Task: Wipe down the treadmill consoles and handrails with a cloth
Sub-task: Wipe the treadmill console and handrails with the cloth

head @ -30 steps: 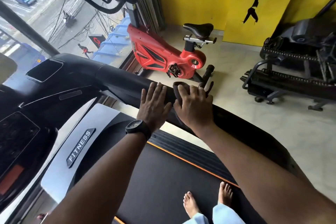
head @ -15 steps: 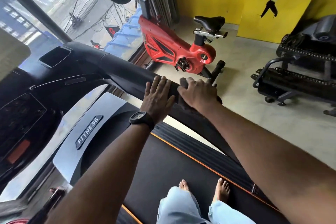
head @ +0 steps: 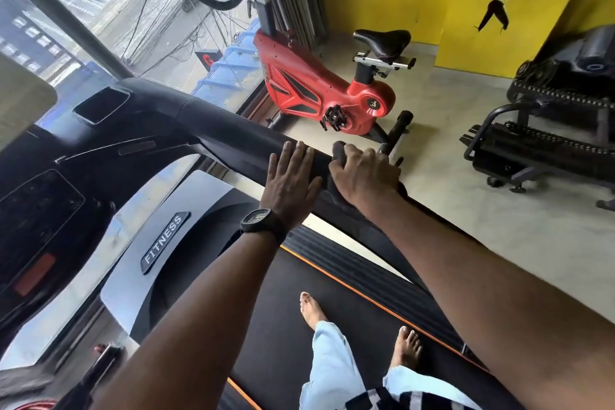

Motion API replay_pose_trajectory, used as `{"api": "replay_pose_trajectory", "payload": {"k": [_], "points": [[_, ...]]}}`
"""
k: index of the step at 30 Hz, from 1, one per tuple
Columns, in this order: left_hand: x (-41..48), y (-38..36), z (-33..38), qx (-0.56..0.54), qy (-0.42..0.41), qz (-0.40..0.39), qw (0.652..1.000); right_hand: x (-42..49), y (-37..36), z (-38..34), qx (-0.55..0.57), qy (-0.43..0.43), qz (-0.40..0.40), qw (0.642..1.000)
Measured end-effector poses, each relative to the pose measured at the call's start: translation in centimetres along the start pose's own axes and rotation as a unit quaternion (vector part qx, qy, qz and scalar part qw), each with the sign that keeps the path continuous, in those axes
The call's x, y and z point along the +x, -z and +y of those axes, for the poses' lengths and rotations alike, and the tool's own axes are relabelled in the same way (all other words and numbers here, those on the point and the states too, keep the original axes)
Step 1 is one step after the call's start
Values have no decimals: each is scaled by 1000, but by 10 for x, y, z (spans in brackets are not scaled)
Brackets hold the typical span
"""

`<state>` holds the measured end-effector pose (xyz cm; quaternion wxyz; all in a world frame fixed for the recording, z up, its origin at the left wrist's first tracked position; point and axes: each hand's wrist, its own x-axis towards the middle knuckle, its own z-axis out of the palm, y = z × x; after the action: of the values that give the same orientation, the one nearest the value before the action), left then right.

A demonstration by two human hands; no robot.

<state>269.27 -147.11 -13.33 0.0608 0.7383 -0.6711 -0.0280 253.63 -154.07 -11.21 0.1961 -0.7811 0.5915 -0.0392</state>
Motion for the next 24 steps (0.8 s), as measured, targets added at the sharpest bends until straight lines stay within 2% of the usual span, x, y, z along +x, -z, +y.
{"api": "replay_pose_trajectory", "payload": {"k": [2,5,8,10,11,13,15,17,20,22,24], "points": [[-1,-2,0,-2,-4,-2,1000,-28,-16,0,-74,49,55,995],[-3,-2,1,3,-11,1,1000,-32,-14,5,-85,106,42,990],[-3,-2,2,7,-12,-2,1000,8,10,13,25,42,-51,998],[-4,-1,4,10,-12,-2,1000,18,16,16,69,-17,-80,994],[-5,-1,4,11,-12,-4,1000,11,11,15,55,-21,-61,996],[-5,-2,5,15,-11,-4,1000,-16,-6,12,-18,17,34,999],[-5,-4,5,14,-10,-2,1000,-37,-13,14,-56,63,55,995],[-4,-5,5,14,-13,5,1000,-20,-5,21,-17,78,27,996],[-4,-4,6,21,-18,3,1000,11,12,30,64,0,-67,996],[-5,-3,8,23,-19,-2,1000,2,6,26,50,-13,-34,998],[-5,-5,9,24,-20,-2,1000,-25,-9,21,-18,30,41,999]]}}
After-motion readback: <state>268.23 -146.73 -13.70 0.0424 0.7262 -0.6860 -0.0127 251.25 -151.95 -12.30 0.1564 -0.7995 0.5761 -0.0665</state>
